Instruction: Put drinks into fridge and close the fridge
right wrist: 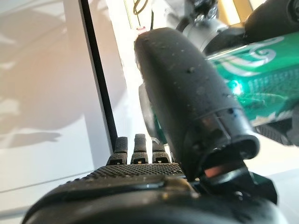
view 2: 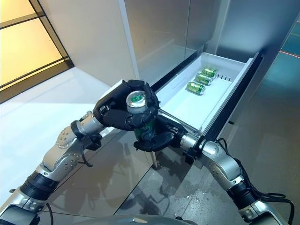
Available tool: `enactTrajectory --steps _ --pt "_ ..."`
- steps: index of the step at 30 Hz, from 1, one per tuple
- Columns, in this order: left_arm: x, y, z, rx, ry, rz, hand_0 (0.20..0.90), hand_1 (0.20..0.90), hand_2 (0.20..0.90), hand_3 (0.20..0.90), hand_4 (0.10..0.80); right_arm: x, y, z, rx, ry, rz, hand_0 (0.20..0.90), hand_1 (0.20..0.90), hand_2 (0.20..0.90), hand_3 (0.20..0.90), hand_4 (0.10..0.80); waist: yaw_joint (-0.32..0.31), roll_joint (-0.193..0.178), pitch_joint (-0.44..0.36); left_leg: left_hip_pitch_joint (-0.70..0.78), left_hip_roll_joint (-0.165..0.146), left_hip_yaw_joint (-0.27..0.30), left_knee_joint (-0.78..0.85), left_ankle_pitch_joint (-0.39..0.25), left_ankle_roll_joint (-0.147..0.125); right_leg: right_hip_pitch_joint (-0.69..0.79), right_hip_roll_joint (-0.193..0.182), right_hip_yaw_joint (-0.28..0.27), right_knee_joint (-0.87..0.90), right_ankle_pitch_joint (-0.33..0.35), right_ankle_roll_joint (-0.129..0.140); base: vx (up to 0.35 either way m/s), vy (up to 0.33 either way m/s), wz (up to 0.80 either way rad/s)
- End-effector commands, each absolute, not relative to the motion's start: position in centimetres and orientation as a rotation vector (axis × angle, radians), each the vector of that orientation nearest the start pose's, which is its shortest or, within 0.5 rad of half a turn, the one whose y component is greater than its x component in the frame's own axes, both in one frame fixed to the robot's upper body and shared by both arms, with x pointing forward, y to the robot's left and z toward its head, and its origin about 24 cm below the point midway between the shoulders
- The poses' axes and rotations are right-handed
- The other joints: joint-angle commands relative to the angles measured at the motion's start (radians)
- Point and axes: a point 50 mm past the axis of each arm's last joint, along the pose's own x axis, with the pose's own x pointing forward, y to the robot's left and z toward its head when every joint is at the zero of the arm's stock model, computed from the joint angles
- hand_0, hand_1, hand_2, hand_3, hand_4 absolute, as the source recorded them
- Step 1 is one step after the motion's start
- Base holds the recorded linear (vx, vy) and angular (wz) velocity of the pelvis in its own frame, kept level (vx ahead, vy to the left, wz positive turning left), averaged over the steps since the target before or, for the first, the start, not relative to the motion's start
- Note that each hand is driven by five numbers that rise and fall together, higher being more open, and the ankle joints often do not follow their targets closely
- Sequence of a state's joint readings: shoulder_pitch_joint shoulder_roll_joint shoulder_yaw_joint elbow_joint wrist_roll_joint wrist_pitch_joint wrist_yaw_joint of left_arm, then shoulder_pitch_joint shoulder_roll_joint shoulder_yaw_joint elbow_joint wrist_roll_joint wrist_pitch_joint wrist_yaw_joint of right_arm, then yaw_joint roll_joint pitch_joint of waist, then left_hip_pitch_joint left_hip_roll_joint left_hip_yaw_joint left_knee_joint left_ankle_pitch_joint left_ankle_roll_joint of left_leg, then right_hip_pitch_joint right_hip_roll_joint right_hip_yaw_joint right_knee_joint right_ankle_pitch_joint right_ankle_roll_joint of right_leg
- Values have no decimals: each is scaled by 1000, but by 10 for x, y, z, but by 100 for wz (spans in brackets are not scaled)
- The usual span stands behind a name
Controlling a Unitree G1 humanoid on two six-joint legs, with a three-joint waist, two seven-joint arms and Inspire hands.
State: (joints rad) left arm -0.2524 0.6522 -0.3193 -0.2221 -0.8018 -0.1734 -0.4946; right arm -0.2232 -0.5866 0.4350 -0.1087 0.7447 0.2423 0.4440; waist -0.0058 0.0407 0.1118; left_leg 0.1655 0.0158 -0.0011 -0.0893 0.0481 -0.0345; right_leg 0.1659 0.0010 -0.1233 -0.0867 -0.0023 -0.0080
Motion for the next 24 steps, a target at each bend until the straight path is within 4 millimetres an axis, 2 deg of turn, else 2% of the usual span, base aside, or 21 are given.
enactTrajectory --steps 1,5,10,16,24 --pt "256 122 217 -136 -712 -1012 300 300 300 200 100 258 -75 149 305 -81 1191 900 900 900 900 800 -8 -32 -58 3 -99 26 19 -101 96 -36 21 54 88 -69 41 0 0 0" --pt "258 120 214 -209 -680 -1022 300 300 300 200 100 252 -67 145 377 -58 1259 900 900 900 900 800 -7 -34 -61 4 -99 25 18 -100 94 -34 21 53 84 -66 42 0 0 0" --pt "259 113 204 -301 -606 -1037 300 300 300 200 100 249 -60 152 403 -114 1275 900 900 900 900 800 -5 -36 -58 1 -100 26 27 -101 94 -33 21 54 80 -62 43 0 0 0" --pt "259 112 194 -308 -580 -998 300 300 300 200 100 249 -60 163 402 -166 1257 900 900 900 900 800 -5 -37 -56 -4 -99 32 40 -108 97 -35 22 57 81 -63 41 0 0 0" --pt "259 106 184 -302 -516 -1002 300 300 300 200 100 250 -60 167 369 -203 1234 900 900 900 900 800 -3 -38 -53 -1 -101 28 45 -111 100 -31 23 55 87 -67 40 0 0 0"
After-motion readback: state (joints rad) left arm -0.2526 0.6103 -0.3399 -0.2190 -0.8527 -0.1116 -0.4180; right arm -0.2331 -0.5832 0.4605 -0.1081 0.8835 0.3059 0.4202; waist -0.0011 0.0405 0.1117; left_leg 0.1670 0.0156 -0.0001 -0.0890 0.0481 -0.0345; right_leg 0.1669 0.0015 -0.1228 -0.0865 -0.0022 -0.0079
